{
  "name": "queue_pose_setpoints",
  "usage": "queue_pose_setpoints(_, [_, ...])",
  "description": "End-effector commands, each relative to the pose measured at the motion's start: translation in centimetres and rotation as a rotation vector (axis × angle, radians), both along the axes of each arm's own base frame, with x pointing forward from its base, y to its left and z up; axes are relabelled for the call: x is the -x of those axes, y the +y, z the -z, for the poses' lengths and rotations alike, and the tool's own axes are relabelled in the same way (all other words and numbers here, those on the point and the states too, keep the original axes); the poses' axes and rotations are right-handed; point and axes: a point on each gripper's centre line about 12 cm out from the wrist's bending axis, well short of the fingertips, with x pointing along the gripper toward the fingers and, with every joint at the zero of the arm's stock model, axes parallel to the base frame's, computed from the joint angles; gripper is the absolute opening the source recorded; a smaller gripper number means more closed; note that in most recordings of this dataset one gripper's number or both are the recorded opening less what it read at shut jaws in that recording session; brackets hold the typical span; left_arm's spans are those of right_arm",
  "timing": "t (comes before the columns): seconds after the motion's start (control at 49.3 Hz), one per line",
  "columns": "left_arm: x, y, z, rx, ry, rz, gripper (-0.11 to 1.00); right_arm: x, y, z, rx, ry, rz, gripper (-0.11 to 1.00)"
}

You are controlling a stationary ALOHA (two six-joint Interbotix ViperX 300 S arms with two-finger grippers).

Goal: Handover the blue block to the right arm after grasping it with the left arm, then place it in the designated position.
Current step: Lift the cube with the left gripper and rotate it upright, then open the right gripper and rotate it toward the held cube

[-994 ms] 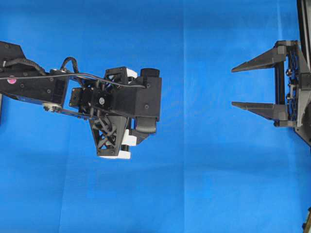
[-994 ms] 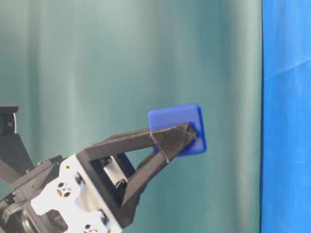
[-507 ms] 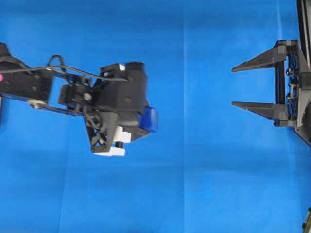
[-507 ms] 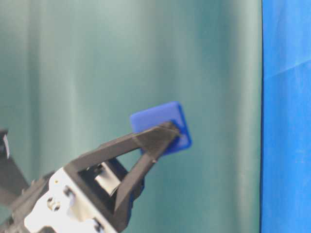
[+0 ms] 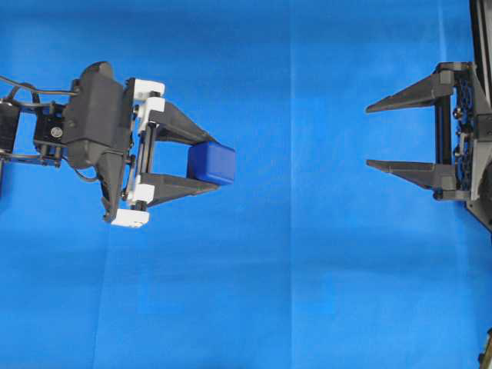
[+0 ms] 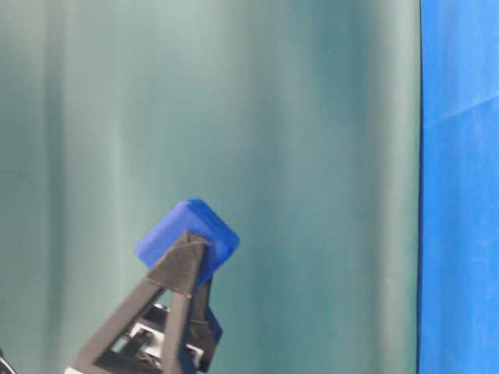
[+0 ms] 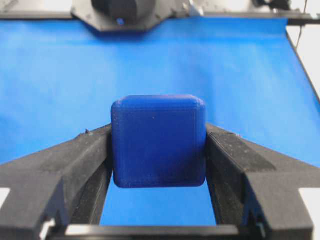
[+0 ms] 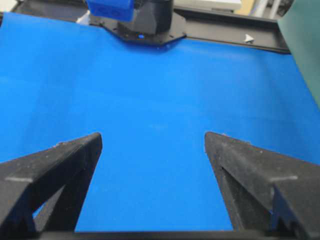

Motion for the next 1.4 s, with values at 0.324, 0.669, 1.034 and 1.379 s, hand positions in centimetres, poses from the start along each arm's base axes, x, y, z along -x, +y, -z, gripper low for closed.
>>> queue_pose_setpoints(0.324, [0.3,0.2,-1.0,0.004,-0.074,-0.006,0.48,-0.4,0.0,-1.1,0.004,-0.032,0.002,0.96])
queue_pose_setpoints(0.669, [0.3,0.2,-1.1,0.008,-0.076,-0.008,0.48,-0.8,0.3,-1.3,0.134,-0.030,-0.034,0.96])
queue_pose_setpoints(1.034, [0.2,0.4,-1.1,0.015,-0.077,-0.012,0.48,-1.3,1.3,-2.1,0.541,-0.047,-0.132,0.96])
queue_pose_setpoints(1.379, [0.2,0.4,-1.2,0.020,-0.082,-0.015,0.48,-1.3,1.8,-2.4,1.024,-0.073,-0.205,0.93])
